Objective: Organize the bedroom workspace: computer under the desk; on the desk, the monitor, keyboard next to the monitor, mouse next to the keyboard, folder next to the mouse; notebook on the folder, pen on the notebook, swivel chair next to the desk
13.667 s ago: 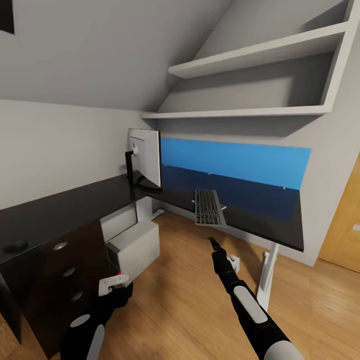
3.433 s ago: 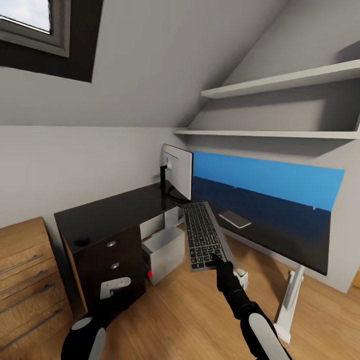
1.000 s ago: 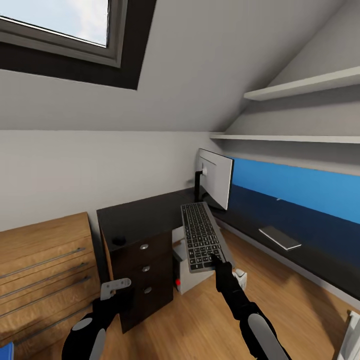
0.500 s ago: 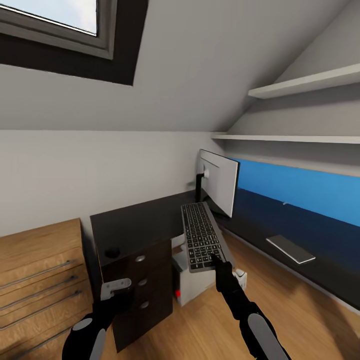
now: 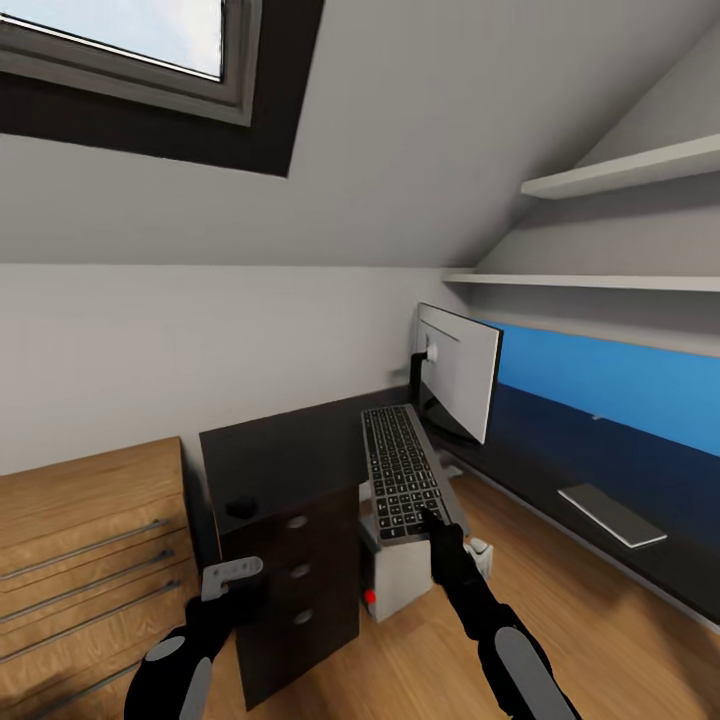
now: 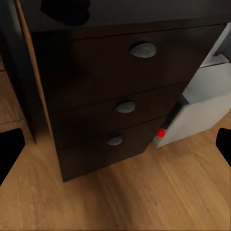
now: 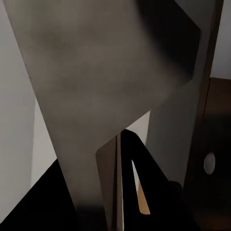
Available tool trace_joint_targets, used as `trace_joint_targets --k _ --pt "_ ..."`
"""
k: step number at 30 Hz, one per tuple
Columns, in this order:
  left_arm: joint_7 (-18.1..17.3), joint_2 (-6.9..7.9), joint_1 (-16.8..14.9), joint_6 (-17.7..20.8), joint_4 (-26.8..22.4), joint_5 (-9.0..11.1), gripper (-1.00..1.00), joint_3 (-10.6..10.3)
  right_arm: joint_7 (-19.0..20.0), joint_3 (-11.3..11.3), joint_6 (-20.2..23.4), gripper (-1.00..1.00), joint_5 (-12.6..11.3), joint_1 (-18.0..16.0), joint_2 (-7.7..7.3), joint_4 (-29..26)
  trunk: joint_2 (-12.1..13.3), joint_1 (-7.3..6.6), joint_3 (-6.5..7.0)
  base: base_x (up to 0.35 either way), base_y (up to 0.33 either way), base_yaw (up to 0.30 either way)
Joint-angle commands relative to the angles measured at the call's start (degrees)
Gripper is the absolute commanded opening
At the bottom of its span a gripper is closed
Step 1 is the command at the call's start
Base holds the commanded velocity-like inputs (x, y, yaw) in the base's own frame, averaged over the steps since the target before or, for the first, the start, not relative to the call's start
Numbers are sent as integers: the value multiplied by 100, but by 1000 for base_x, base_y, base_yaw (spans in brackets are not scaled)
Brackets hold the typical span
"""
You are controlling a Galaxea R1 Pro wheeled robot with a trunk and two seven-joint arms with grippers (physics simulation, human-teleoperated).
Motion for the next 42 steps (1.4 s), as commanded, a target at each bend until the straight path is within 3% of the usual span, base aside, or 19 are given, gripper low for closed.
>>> trace_joint_targets --k 1,13,24,42 --pt "33 -5 -5 27 -6 44 100 3 -2 2 2 -100 -54 -3 1 -6 -4 0 0 0 0 183" --pt "33 -9 -5 36 2 46 100 5 -2 33 4 -100 -50 -2 0 122 -4 0 65 0 0 182" --pt "33 -9 -5 36 3 46 100 9 31 -1 -1 -100 -58 -2 0 121 -4 0 69 0 -6 25" --pt "42 -9 -5 36 3 46 100 9 -10 23 -20 -100 -47 -1 10 143 -4 0 163 0 -263 161"
